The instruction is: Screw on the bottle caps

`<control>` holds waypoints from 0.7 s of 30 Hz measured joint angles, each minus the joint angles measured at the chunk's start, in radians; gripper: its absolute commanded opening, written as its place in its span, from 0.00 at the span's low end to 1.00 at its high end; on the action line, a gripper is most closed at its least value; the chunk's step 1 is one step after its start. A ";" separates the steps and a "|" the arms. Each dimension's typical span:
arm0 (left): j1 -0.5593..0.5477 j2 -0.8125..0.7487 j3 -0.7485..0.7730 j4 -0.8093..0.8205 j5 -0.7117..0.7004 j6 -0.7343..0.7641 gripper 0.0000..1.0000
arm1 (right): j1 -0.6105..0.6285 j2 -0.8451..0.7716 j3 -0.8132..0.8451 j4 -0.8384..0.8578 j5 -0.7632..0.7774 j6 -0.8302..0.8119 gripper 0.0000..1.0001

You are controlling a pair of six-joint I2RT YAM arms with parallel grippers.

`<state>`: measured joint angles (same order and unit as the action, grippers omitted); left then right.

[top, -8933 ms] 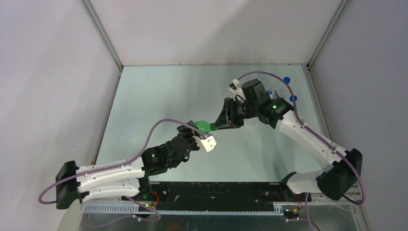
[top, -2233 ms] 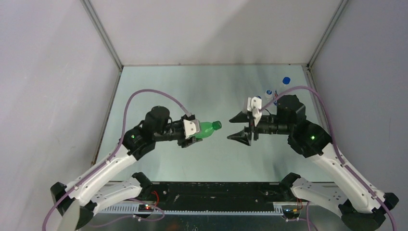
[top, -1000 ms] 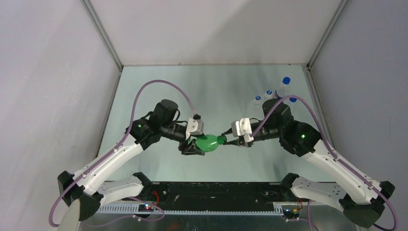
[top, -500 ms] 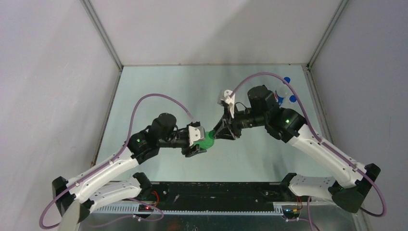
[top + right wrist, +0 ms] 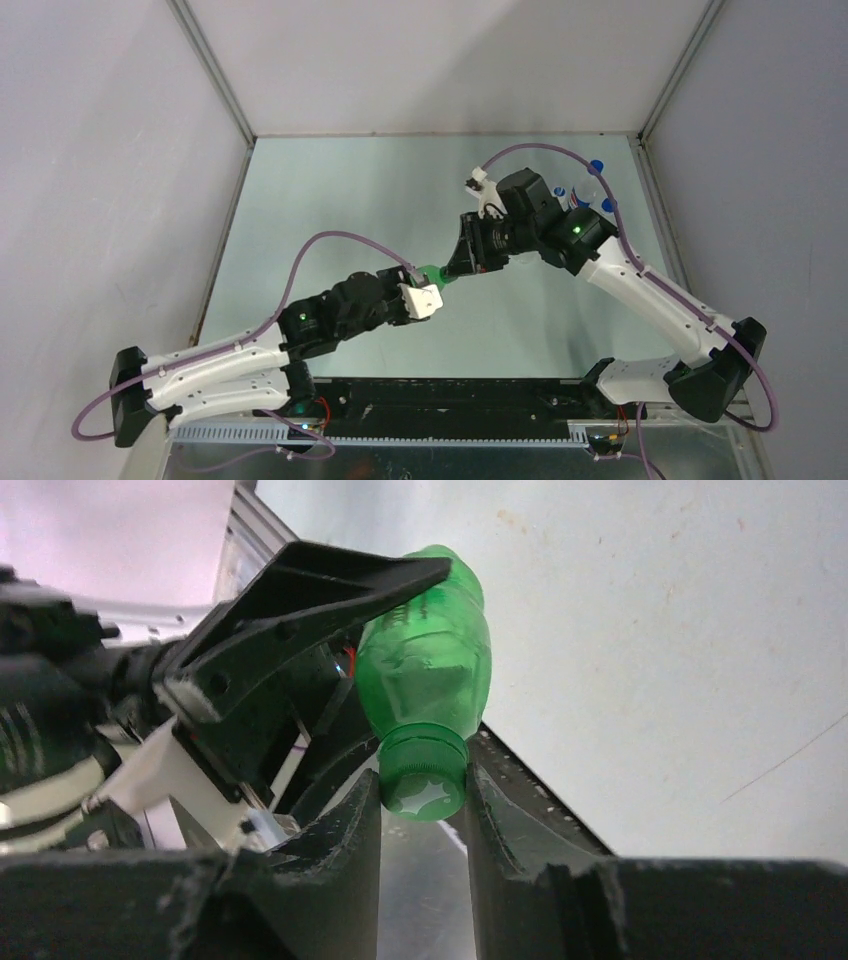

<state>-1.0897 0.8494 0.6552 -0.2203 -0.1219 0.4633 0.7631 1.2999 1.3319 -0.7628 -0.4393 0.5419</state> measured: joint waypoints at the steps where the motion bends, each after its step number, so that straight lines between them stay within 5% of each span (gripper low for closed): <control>1: -0.017 0.000 -0.005 0.017 -0.040 0.014 0.00 | -0.009 0.000 -0.002 -0.005 0.000 0.034 0.00; 5: -0.061 0.000 -0.019 0.071 -0.159 0.062 0.00 | -0.053 -0.005 -0.010 0.002 -0.005 0.130 0.03; 11: -0.044 -0.007 -0.024 0.097 -0.182 0.080 0.00 | -0.080 -0.010 -0.023 0.060 -0.043 0.134 0.50; 16: 0.106 -0.023 0.027 0.023 0.038 0.057 0.00 | -0.075 -0.062 -0.039 0.127 -0.018 -0.028 0.61; 21: 0.270 0.003 0.138 -0.099 0.345 0.047 0.00 | -0.054 -0.182 -0.041 0.153 -0.051 -0.354 0.66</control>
<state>-0.8196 0.8524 0.7937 -0.3191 0.2230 0.5106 0.7090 1.1175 1.2907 -0.6098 -0.4904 0.1875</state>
